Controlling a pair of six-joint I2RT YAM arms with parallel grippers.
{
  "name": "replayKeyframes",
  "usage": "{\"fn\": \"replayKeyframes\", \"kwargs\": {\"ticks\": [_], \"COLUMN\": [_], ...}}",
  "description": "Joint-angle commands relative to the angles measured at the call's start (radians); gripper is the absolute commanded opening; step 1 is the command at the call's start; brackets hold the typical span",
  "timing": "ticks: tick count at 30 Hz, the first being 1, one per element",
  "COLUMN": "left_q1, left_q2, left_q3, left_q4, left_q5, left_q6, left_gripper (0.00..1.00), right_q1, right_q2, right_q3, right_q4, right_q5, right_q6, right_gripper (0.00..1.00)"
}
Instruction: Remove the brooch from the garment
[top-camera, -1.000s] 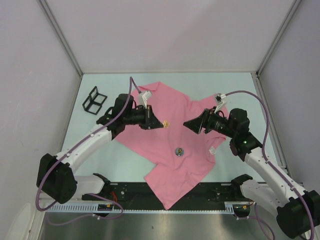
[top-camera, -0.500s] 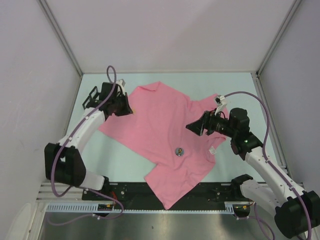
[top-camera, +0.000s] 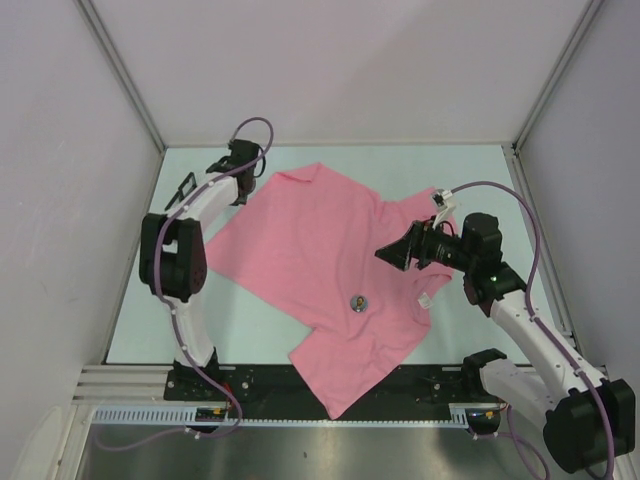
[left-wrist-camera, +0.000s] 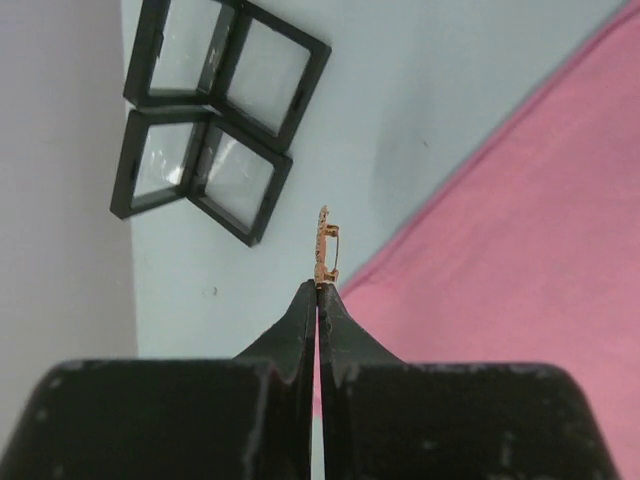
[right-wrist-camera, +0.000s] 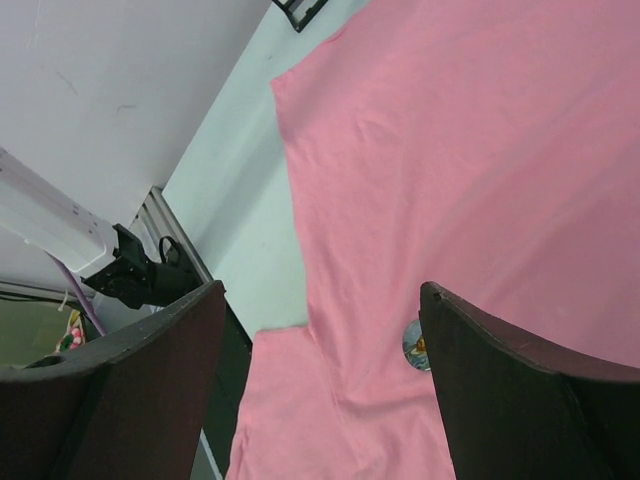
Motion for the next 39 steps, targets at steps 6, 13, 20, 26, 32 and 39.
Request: {"fn": "replayKeyframes", "kwargs": {"ticks": [6,13,20,26,32,39], "left_q1": [0.031,0.071,0.099,0.117,0.125,0.139], "left_q2": [0.238,0.31,0.358,0.399,0.428,0.448], "left_q3": [0.181,0.235,0.292,0.327,0.351,0.35], "left_q4": [0.218,0.356,0.364,0.321,0.281,0.272], "left_q5": [-0.243,-0.315,-0.306,-0.277,-0.243,-0.237], "left_q6": [0.356,0.499,0.536,0.508,0.482,0.47], "left_gripper": [0.0,0.01,0.01,0.0,0.0,0.0], "right_q1": [-0.016,-0.04,-0.066,-0.08,-0.096,-0.102], "right_q2": [0.014,0.046,0.079,0.1,0.119,0.123], "right_q3": [0.022,0.027,0.036,0.042,0.044,0.042], "right_q4": [0.03,0.013,0.042,0.071,0.085,0.07], "right_q5": [-0.049,-0.034,-0.046,-0.077,-0.083,-0.081], "right_q6": [0.003,-0.022,0.0,0.027,0.031,0.02], "right_gripper": [0.82,0.82,0.82,0.82,0.82,0.82]}}
